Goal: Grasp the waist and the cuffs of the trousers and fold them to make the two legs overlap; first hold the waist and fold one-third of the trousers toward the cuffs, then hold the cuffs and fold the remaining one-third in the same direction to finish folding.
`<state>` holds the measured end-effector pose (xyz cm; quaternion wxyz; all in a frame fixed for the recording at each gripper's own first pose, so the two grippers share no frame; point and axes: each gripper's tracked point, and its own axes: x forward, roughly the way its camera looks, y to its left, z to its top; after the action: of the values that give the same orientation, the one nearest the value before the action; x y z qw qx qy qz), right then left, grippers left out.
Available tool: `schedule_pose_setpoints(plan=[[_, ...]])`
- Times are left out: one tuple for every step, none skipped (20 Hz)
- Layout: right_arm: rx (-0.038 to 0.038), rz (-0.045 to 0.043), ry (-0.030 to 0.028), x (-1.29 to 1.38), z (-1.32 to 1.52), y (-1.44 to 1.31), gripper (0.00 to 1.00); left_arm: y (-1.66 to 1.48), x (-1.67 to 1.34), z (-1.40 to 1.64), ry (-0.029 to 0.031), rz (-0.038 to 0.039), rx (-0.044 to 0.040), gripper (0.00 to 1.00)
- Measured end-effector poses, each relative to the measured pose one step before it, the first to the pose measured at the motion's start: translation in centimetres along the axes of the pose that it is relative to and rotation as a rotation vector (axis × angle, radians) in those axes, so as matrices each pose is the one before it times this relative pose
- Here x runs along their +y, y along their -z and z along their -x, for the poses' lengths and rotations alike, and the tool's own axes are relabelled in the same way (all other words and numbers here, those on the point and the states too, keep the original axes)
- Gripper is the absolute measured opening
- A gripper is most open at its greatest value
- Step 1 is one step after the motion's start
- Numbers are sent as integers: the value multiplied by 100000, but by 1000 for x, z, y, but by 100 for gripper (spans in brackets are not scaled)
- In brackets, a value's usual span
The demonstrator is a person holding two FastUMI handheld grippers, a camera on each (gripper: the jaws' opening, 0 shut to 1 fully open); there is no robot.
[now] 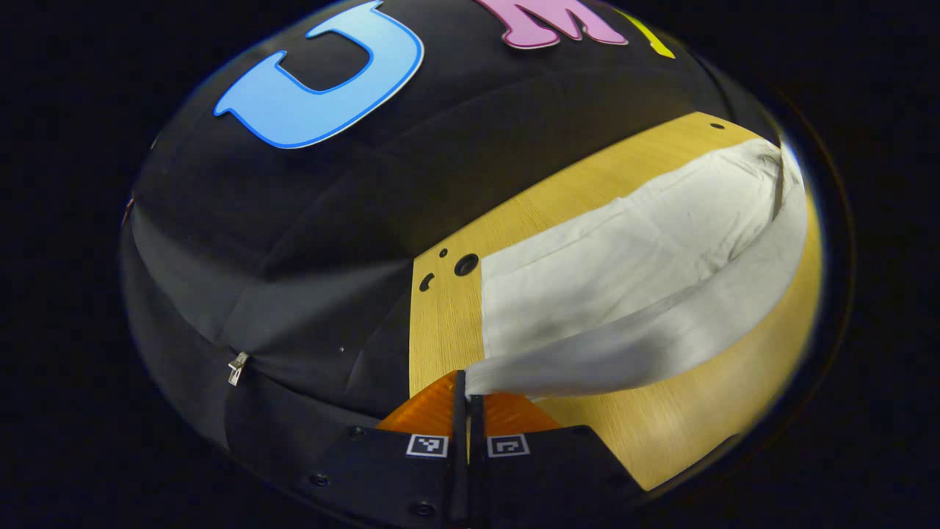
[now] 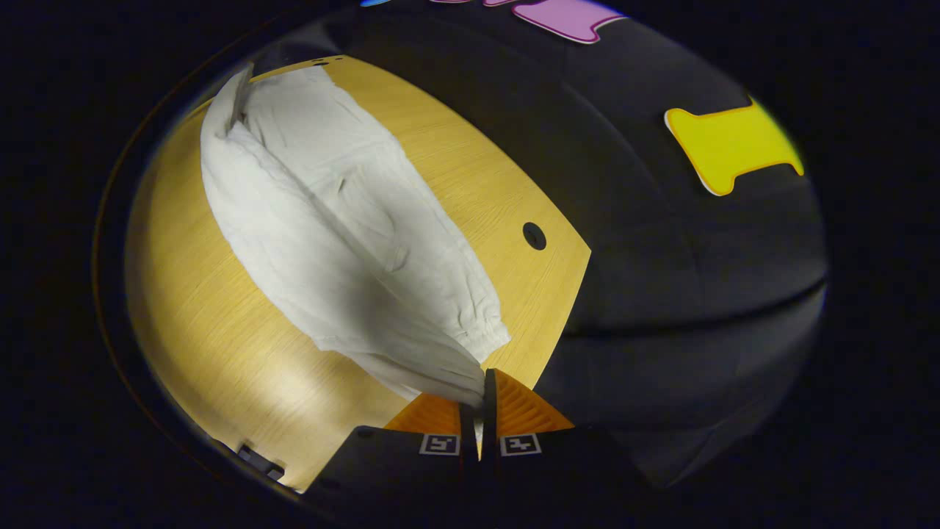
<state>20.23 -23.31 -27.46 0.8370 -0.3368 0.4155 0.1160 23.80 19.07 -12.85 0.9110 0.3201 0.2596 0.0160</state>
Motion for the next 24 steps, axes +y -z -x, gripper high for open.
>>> schedule_pose_setpoints(plan=[[-1683, -4739, 836, -765, -515, -985, 5, -1004, 130, -296, -561, 3330, -408, 5], [-932, -5285, 508, -663, -378, -761, 5, -947, 28, -687, -626, 3122, -292, 5], [-776, -4670, 730, -725, -362, -548, 5, -816, 179, -1422, -56, 3080, 102, 5], [-776, -4223, 758, -592, -578, -937, 5, -319, 14, -1983, 148, 2156, 407, 5], [54, -4370, 797, -345, -657, -891, 5, -451, -506, -1888, 233, 1643, 1151, 5], [818, -5931, 284, -122, -851, -424, 5, 113, -467, -1680, -264, 1278, 1985, 5], [1579, -6887, -335, 441, -1044, -468, 5, 72, -562, -1536, -533, 1232, 2035, 5], [1660, -6508, -803, 650, -982, -374, 5, -87, -867, -1192, -178, 892, 1266, 5], [2187, -5592, -660, 85, -388, -222, 5, -334, -626, -968, -806, 111, 435, 5], [2452, -4362, -247, 197, -621, -41, 5, -256, -193, -656, -1597, -426, 90, 5], [2496, -3667, -324, 110, -536, 316, 5, -28, -238, -587, -732, 358, 734, 5], [2550, -4021, -796, 0, -54, 400, 5, 241, -72, -499, -308, 1237, 771, 6], [2297, -5175, -1262, 76, 411, -31, 7, 262, -76, -324, 602, 1582, 1209, 6], [979, -5812, -727, -182, 513, -306, 19, 270, 261, -65, -15, 1654, 605, 8], [592, -6546, -778, -209, 323, -433, 21, 217, 225, 46, 108, 1857, 208, 15], [50, -4975, -1483, -19, 458, -371, 36, 329, 121, 158, 669, 2114, 422, 14], [303, -4081, 732, -690, -62, 280, 40, 289, 212, 390, 281, 2232, 343, 24], [-409, -2489, 854, -845, 529, 53, 59, 70, 204, 565, 465, 2656, -323, 39], [-1712, -1949, 1452, -1351, 803, -135, 78, -181, 248, 519, 351, 3019, -1148, 55], [-2106, -2387, 779, -983, 592, -285, 97, -202, 496, 587, -509, 2797, -1644, 71], [-2378, -3021, 277, -442, 713, -46, 99, -284, 483, 711, -567, 2793, -1592, 87], [-2797, -3051, 1404, -928, 714, -40, 100, -215, 190, 842, 203, 2797, -1241, 89], [-2970, -3405, 662, -785, 954, -256, 100, -80, 335, 713, -374, 2385, -884, 96], [-2996, -4617, 994, -859, 871, -14, 99, -28, 298, 997, -208, 3128, -803, 98]])
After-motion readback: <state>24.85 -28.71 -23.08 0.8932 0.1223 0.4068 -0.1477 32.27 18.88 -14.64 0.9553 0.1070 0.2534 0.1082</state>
